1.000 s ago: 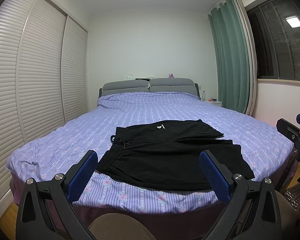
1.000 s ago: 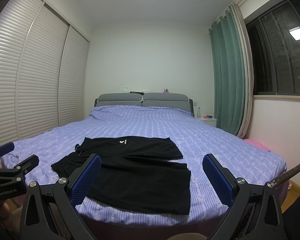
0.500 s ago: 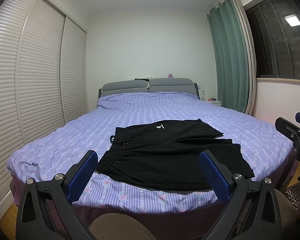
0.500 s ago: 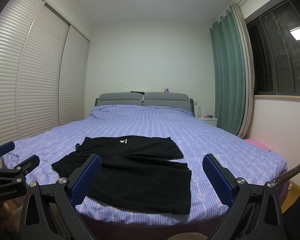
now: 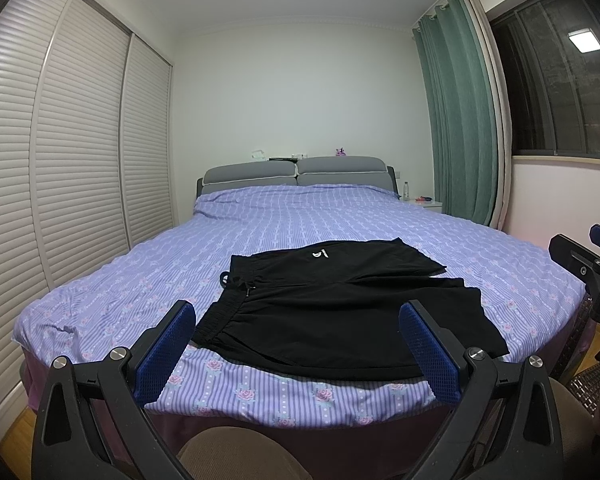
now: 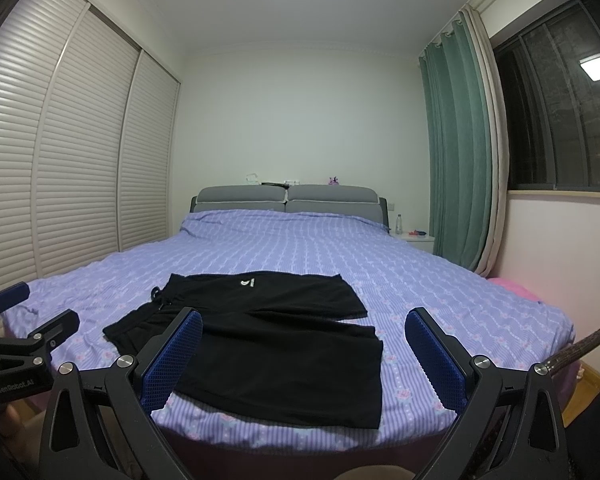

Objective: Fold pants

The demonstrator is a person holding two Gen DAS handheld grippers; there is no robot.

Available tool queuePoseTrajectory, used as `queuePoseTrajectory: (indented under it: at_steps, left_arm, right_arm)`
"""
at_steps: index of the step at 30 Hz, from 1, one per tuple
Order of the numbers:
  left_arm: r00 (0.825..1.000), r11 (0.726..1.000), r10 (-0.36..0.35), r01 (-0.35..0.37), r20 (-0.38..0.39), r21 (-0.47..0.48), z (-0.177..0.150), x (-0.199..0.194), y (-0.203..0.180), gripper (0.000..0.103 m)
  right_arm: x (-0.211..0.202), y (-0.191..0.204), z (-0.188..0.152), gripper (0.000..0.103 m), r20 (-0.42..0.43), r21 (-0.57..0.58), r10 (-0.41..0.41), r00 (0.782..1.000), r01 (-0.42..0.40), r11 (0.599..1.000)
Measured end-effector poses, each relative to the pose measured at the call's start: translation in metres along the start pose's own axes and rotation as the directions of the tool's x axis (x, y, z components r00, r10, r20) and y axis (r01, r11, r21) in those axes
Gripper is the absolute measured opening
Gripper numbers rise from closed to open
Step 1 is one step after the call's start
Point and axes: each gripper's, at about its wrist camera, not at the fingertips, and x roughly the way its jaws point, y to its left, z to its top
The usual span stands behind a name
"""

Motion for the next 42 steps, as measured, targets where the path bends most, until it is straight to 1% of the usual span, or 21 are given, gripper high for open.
queuePoseTrajectory:
  at_steps: [19,27,30,34,37,42]
  left_arm:
    - [1.000,1.000,-0.002,0.002,0.000,0.007,-0.001,0.000,-0.002,0.103]
    - [1.000,1.000,-0.006,0.006,-0.008,0.005,0.003,0.000,-0.002,0.103]
    - [1.000,1.000,-0.013,0.013,-0.022,0.002,0.004,0.003,-0.003,0.103]
    - [0.999,1.000,-0.020,0.020,-0.042,-0.005,0.007,0.013,-0.003,0.103]
    - [0.999,1.000,-0.018,0.018,-0.043,0.004,0.012,0.025,-0.006,0.103]
    - [0.998,1.000,-0.021,0.022,-0.051,0.021,0.030,0.055,-0.009,0.103]
  right_arm:
    - [0.001,0.001,0.001,0.102,0.005,-0.005,0.001,1.000,-0.001,1.000]
    - [0.004,0.000,-0.001,0.102,-0.017,0.001,0.008,1.000,-0.008,1.000]
    - [0.007,0.001,0.000,0.102,-0.020,-0.003,0.009,1.000,-0.010,1.000]
    - [0.008,0.000,0.005,0.102,-0.008,-0.013,0.005,1.000,-0.005,1.000]
    - [0.014,-0.001,0.011,0.102,-0.011,-0.018,0.005,1.000,-0.005,1.000]
    - [0.038,-0.010,0.023,0.102,-0.035,-0.015,-0.016,0.999,0.015,1.000]
